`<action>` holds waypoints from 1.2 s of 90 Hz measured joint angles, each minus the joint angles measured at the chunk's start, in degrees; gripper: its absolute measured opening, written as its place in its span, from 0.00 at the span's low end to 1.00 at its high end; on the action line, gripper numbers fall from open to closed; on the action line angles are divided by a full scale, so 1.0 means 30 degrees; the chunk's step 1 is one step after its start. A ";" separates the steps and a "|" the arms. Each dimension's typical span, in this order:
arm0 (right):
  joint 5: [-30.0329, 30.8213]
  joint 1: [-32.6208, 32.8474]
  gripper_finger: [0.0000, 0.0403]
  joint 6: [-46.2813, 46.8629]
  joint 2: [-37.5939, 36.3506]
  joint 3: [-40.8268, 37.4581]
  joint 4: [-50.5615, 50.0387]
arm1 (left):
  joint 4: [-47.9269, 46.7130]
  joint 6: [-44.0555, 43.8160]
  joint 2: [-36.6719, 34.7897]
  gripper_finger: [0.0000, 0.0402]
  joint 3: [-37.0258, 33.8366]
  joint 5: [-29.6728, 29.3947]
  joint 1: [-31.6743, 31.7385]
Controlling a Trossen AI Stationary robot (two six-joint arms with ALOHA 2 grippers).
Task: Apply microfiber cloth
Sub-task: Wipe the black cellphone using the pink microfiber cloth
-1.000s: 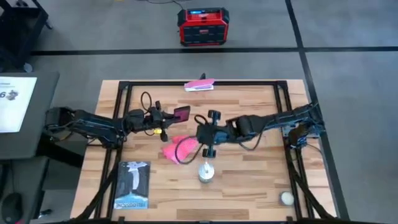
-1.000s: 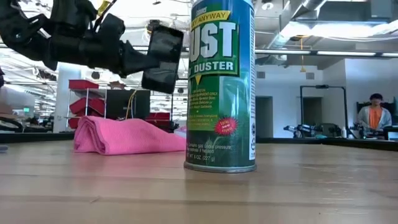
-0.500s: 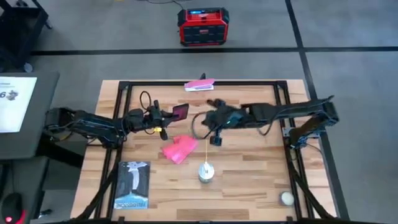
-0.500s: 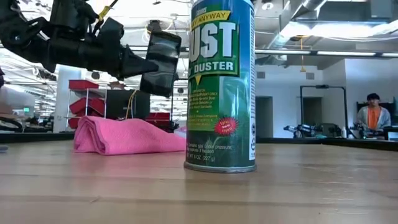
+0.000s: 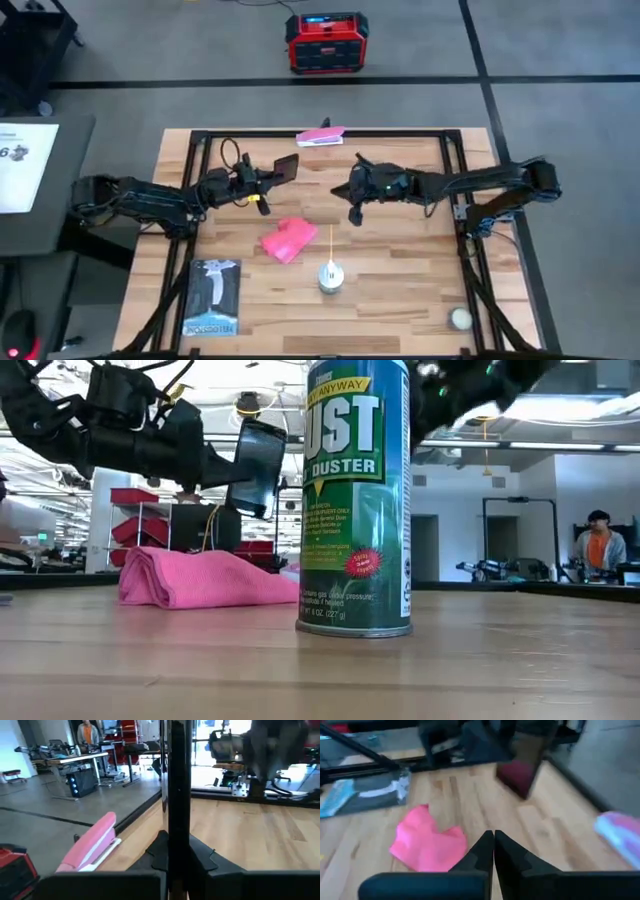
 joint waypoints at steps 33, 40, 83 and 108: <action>-0.7607 -0.1923 0.00 0.1916 0.5309 -0.0998 1.1744 | -0.0093 0.0068 0.0009 0.01 0.0036 0.1050 0.1765; -0.7751 -0.1959 0.00 0.2351 0.6344 -0.0536 1.1711 | -0.0248 0.0080 -0.0003 0.01 0.0004 0.1198 0.2071; -0.4690 0.0078 0.20 -0.5524 0.7091 0.6411 -0.1967 | -0.0383 0.0022 0.0007 0.01 0.0007 0.1880 0.3707; -0.4627 0.0365 0.36 -0.5612 0.7535 0.6804 -0.2116 | -0.0510 0.0007 0.0007 0.01 0.0007 0.1885 0.4024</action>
